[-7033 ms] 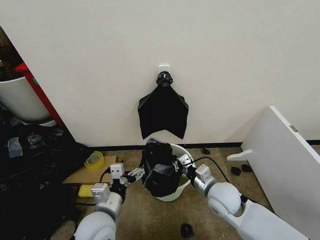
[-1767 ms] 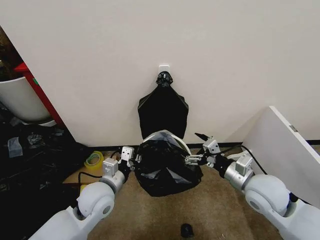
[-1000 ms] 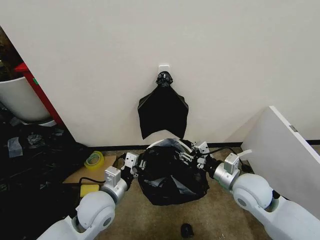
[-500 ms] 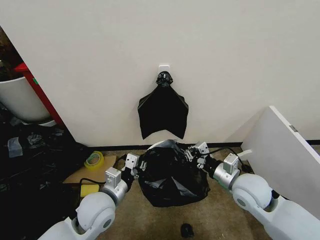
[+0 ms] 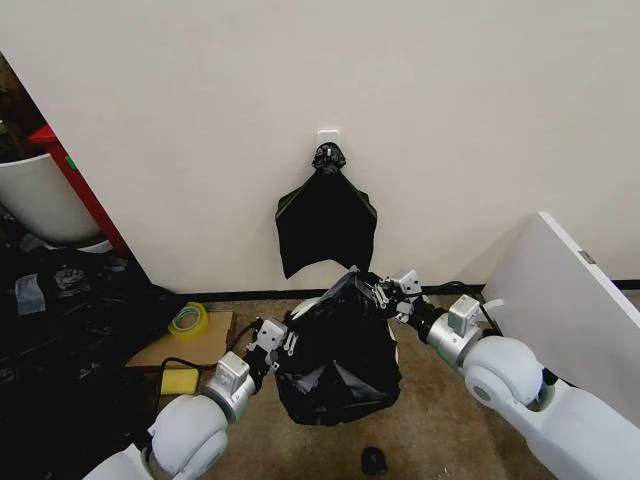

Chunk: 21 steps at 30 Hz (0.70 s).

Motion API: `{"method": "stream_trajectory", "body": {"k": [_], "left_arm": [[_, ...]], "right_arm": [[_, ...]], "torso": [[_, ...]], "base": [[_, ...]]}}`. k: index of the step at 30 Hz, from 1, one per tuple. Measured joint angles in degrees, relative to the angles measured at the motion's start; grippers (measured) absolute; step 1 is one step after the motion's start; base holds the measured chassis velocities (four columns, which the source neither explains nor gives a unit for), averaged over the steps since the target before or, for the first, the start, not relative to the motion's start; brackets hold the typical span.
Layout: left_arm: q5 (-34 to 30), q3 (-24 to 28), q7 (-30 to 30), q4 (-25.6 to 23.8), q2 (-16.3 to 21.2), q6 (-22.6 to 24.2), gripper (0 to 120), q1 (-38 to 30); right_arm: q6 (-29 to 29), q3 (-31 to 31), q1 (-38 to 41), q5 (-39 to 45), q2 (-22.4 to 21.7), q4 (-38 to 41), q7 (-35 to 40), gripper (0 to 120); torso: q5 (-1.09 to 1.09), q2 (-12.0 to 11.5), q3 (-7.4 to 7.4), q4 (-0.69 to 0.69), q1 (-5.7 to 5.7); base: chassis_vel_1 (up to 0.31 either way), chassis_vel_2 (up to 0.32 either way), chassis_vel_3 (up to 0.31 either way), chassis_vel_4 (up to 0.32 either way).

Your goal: Place the garbage bag over the trash bin.

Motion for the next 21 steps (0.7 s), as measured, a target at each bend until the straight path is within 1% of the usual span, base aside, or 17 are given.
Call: {"method": "stream_trajectory", "body": {"k": [1,7,10,18,20,21], "left_arm": [[1.3,0.0,0.4,0.0,0.2,-0.5,5,0.3],[4.0,0.0,1.3,0.3,0.1,-1.8,5,0.5],[6.0,-0.1,2.2,0.5,0.1,-3.3,5,0.7],[7.5,-0.1,3.1,1.2,0.1,-6.2,5,0.7],[7.8,-0.2,3.2,2.0,-0.3,-8.3,5,0.5],[7.8,-0.4,3.2,2.3,-0.6,-8.7,5,0.4]], "right_arm": [[-0.2,-0.6,0.7,0.3,-0.1,-0.3,0.1,0],[-0.9,-2.5,2.8,1.1,-0.1,-1.7,0.6,0],[-1.1,-4.0,4.1,0.9,-0.3,-3.0,0.9,0],[-1.3,-6.2,5.9,-1.2,-0.8,-4.8,0.5,0],[-0.1,-7.2,6.4,-3.7,-1.6,-7.7,-1.4,0],[2.0,-7.6,6.4,-4.1,-2.2,-9.3,-3.2,0]], "torso": [[0.01,0.0,0.00,0.01,0.00],[0.00,0.0,0.00,0.01,0.00],[0.01,0.0,0.00,0.00,0.00],[0.01,0.0,0.00,0.01,0.00],[0.01,0.0,0.00,0.01,0.00],[0.00,0.0,0.00,0.00,0.00]], "base": [[0.000,0.000,0.000,0.000],[0.000,0.000,0.000,0.000],[0.000,0.000,0.000,0.000],[0.000,0.000,0.000,0.000],[0.000,0.000,0.000,0.000],[0.000,0.000,0.000,0.000]]}}
